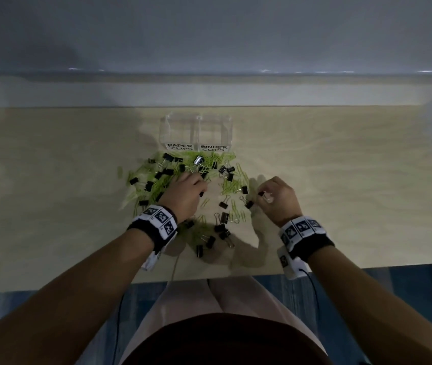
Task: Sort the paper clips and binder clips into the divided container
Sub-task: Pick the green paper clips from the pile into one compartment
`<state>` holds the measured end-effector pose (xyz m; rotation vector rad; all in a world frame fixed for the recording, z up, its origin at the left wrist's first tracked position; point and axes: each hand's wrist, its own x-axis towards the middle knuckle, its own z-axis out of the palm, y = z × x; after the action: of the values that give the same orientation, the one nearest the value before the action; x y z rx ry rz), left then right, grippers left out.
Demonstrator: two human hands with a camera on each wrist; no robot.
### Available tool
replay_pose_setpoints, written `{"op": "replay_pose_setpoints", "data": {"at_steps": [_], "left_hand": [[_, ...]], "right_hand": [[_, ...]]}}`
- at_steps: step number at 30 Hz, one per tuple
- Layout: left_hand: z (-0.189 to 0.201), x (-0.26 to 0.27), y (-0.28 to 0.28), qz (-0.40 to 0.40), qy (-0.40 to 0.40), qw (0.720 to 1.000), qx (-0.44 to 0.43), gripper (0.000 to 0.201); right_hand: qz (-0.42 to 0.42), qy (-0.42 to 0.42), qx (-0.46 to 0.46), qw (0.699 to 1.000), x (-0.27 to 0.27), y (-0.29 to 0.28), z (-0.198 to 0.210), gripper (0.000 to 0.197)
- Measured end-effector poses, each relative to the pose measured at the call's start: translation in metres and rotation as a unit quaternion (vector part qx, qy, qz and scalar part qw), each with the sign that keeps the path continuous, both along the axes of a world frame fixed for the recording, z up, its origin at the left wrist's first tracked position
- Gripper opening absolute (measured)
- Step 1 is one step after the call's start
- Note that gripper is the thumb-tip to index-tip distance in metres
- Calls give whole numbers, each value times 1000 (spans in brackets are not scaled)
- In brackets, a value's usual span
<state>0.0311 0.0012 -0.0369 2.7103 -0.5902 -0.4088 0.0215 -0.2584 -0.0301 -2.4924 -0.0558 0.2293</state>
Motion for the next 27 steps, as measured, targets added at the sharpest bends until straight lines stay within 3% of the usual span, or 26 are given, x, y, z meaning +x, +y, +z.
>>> {"op": "replay_pose_setpoints", "data": {"at_steps": [5,8,14,17,19,23,27], "left_hand": [[5,-14,-37,-15,68,995,-74,25],[2,-16,-53,38,99,991,-80,20],[2,-13,-43,74,77,993,-53,6],[0,-12,-26,84,50,995,-27,13],[3,-7,-20,85,12,996,-18,18],[7,19,-36,45,-7,998,-35,30],[4,42,-65,-27,15,1000,3,43]], "right_hand": [[171,-115,-4,979,-30,23,3,12],[232,-94,5,968,-42,41,-14,11],[211,-94,-46,972,-50,60,-31,16],[196,-111,-16,974,-47,62,-19,13],[131,-123,10,984,-44,50,-11,13],[20,-91,-61,994,-32,6,-10,13],[50,-66,-106,991,-10,-7,-15,16]]}}
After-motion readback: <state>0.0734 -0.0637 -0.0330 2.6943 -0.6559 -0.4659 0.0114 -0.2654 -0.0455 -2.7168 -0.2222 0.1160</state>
